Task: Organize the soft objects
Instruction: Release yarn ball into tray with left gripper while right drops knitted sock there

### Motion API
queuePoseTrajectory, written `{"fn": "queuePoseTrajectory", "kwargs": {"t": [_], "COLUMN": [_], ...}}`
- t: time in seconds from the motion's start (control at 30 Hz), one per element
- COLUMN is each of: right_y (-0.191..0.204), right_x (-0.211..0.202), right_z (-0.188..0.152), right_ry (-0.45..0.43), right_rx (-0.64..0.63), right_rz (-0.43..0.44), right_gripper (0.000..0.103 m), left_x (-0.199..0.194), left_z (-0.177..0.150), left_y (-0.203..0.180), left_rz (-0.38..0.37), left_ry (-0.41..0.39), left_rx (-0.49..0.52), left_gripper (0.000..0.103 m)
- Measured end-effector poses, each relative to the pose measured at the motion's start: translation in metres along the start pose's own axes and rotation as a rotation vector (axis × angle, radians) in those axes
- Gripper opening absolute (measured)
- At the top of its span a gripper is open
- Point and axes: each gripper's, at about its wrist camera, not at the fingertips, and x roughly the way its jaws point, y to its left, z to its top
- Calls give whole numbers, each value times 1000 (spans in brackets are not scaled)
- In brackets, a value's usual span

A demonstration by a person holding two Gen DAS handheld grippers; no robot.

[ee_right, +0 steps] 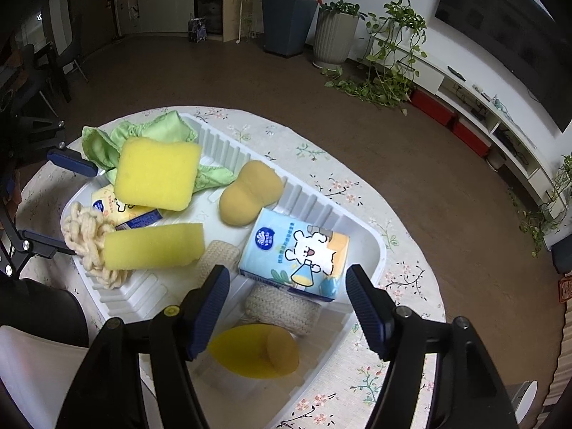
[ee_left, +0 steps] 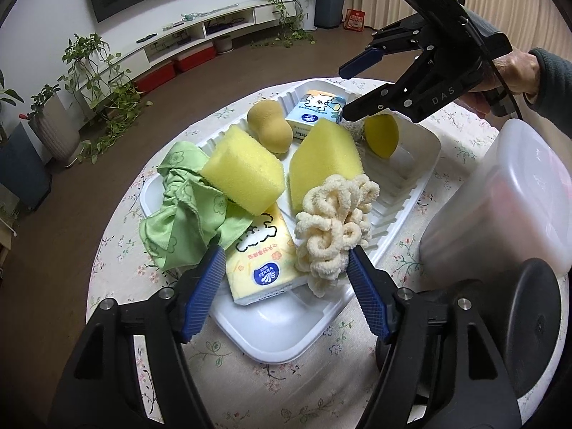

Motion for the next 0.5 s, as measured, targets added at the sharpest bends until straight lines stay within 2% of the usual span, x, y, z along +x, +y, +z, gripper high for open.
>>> {"fn": "queuePoseTrajectory", "kwargs": {"t": [0.5], "right_y": [-12], "right_x": [0], "right_z": [0], "right_ry": [-16], "right_rx": [49], "right_rz": [3], "right_gripper": [70], "left_x": [-8], "left_z": [-9], "left_y": [13], "left_rz": [12], "left_ry": [-22], "left_rx": [-35], "left_gripper": [69]}}
